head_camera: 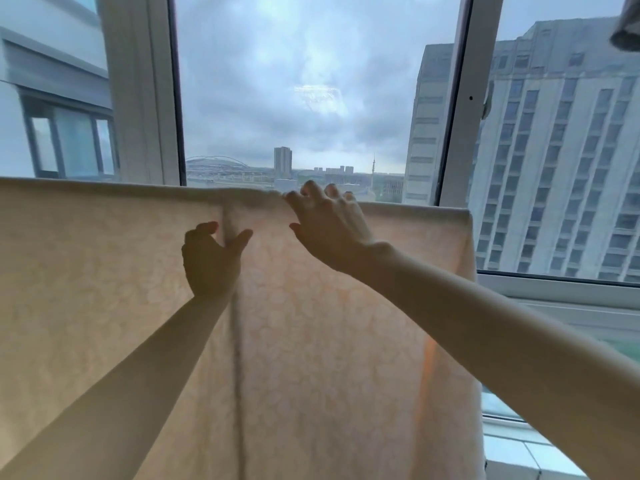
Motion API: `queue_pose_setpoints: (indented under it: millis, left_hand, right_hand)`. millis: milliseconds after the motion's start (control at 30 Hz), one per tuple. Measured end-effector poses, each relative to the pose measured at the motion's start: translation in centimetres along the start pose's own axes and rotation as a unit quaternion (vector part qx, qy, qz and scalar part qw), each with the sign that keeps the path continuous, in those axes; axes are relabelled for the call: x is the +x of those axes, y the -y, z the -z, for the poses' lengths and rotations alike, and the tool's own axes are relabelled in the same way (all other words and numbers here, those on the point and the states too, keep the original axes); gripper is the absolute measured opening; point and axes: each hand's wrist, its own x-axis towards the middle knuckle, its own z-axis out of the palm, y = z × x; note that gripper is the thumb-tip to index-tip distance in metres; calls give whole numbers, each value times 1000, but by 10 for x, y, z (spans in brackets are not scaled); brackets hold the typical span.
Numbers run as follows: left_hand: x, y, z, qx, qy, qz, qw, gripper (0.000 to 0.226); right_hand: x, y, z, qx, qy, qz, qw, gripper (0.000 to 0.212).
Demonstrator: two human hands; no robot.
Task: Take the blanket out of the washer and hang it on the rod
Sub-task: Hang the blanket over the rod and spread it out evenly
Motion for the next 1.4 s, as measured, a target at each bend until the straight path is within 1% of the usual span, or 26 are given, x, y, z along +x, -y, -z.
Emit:
queue_pose_setpoints:
  millis: [67,133,267,333,433,500,600,767,933,1133,1200,1267,1333,1400]
  left_hand:
    - [4,1,0,-2,-4,-23,1000,52]
    - [9,4,3,4,0,-46,999,42]
    - [3,11,10,-26,3,-78,997,33]
    - [-1,14,15,-47,9,-120,992,27]
    - [0,19,22,-49,13,-168,985,16]
    - [0,22,25,-15,5,-209,978,16]
    - [-4,31,26,35,2,-266,963,29]
    - [-12,49,19,99,31,-287,952,40]
    - [-16,62,19,115,89,-300,943,22]
    - [-1,57,39,105,153,-272,944,21]
    - [22,52,52,72,141,-275,948,21]
    - [53,50,68,41,94,-299,949,14]
    - [92,53,84,42,48,-316,947,10]
    - [131,58,97,64,24,-314,947,16]
  right_hand:
    - [4,2,-2,11,0,-2,1000,42]
    - [4,3,-4,15,2,-9,1000,41]
    - [4,2,-8,31,-13,-22,999,38]
    - [10,3,-8,51,-18,-30,998,36]
    - [21,12,-10,66,-17,-22,997,39]
    - [29,21,-12,77,-24,-13,997,42]
    - [40,35,-15,80,-32,8,996,37]
    - [56,51,-21,79,-27,2,996,35]
    - [70,63,-27,65,-16,-10,998,33]
    - [91,87,-38,65,-47,-32,996,24]
    - [95,92,-43,65,-65,-46,995,22]
    - [96,96,-46,71,-88,-58,992,21]
    - [95,99,-47,85,-122,-61,987,16]
    - [95,101,-46,95,-150,-64,982,12]
